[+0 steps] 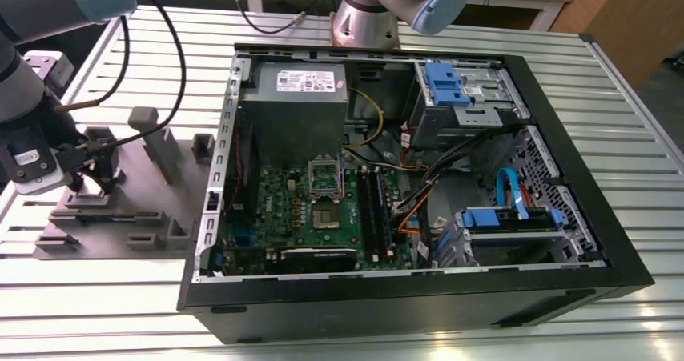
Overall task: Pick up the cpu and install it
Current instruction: 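Pick up the cpu and move it towards the insertion slot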
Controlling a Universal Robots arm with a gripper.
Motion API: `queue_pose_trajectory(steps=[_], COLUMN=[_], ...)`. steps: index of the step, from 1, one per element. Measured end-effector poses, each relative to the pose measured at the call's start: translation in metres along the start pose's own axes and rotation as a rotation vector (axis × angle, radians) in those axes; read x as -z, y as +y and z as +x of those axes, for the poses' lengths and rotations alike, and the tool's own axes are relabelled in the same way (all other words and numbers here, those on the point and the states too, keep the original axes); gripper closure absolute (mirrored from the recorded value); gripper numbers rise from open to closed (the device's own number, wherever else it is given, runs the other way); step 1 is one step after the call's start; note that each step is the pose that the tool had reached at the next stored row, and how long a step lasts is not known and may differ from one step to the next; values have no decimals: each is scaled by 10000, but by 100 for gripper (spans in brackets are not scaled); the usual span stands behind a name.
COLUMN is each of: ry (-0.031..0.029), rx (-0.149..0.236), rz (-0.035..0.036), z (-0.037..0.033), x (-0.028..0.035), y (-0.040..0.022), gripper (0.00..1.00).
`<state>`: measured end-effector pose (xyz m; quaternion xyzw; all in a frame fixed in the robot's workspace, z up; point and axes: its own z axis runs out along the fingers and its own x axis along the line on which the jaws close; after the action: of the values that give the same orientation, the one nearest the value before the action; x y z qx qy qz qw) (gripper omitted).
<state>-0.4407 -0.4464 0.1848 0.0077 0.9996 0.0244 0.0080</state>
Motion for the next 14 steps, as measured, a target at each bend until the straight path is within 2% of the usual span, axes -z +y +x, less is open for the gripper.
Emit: queue_pose_trajectory(steps=[9, 14], ry=[-4, -6], rx=[0, 1], rz=[-3, -5], z=[-4, -4], x=[174, 188], y=[9, 10], gripper=[53, 53])
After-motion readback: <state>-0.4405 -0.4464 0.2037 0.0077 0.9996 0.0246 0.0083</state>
